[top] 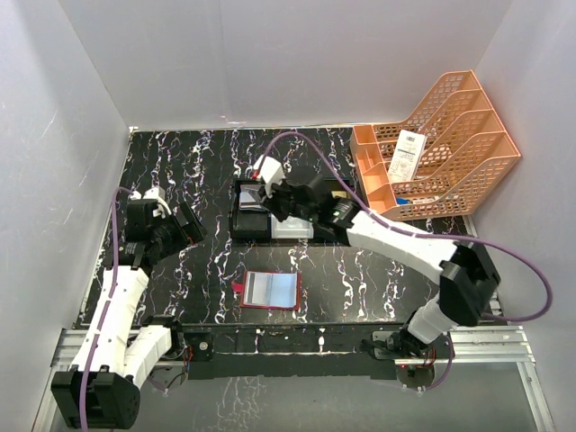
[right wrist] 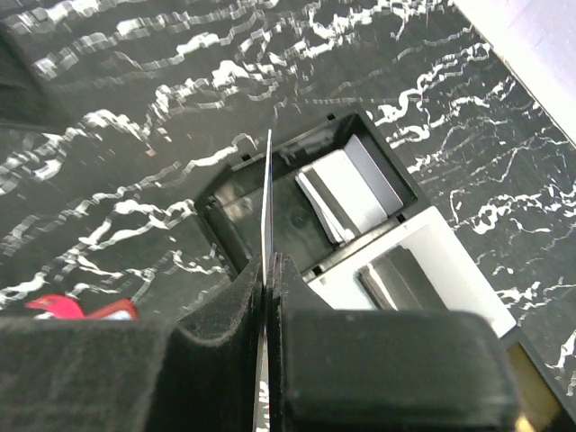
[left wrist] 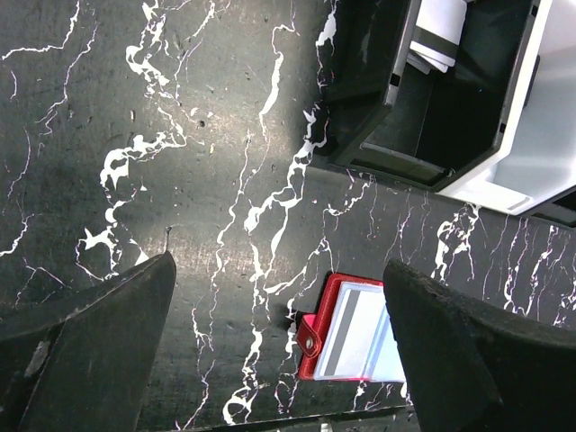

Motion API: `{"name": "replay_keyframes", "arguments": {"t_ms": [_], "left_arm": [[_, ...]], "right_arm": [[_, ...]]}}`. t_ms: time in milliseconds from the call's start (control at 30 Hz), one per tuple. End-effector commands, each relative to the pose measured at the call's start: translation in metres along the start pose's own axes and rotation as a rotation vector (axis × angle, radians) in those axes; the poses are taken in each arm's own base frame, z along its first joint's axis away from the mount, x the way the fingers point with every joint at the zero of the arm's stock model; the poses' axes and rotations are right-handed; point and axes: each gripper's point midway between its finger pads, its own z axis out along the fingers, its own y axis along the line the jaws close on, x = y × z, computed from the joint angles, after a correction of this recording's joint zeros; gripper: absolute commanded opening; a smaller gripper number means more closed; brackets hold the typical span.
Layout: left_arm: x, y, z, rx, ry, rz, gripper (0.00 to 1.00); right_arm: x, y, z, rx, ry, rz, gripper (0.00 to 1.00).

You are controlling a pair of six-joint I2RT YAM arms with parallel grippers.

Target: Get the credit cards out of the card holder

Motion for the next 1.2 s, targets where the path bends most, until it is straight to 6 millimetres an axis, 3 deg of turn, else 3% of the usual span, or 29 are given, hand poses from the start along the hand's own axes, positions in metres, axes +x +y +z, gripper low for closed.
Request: {"name": "replay_keyframes", "arguments": {"t_ms": [0, 133, 233, 433, 600, 800, 1167], "left_arm": [[-0.008, -0.005, -0.005, 0.034, -0.055, 0.025, 0.99], [-0.011, 0.001, -0.007, -0.001, -0.083, 0.008, 0.99], [-0.012, 0.001, -0.009, 0.003, -0.101, 0.007, 0.99], [-0.012, -0.001, -0.010, 0.014, -0.106, 0.009, 0.99], [-0.013, -0.002, -0.011, 0.022, -0.117, 0.011, 0.99], [-0.012, -0.004, -0.010, 0.036, -0.108, 0.015, 0.99], [-0.010, -0.006, -0.008, 0.050, -0.097, 0.016, 0.99]], "right_arm": [[0.000, -0.014, 0.022, 0.053, 0.081, -0.192, 0.00], [0.018, -0.026, 0.046, 0.077, 0.148, -0.312, 0.00], [0.014, -0.027, 0.056, 0.070, 0.125, -0.373, 0.00], [0.050, -0.036, 0.103, 0.066, 0.241, -0.470, 0.00], [0.061, -0.053, 0.131, 0.114, 0.256, -0.521, 0.00], [0.060, -0.072, 0.145, 0.167, 0.279, -0.588, 0.00], [0.101, -0.091, 0.158, 0.192, 0.410, -0.669, 0.00]]}}
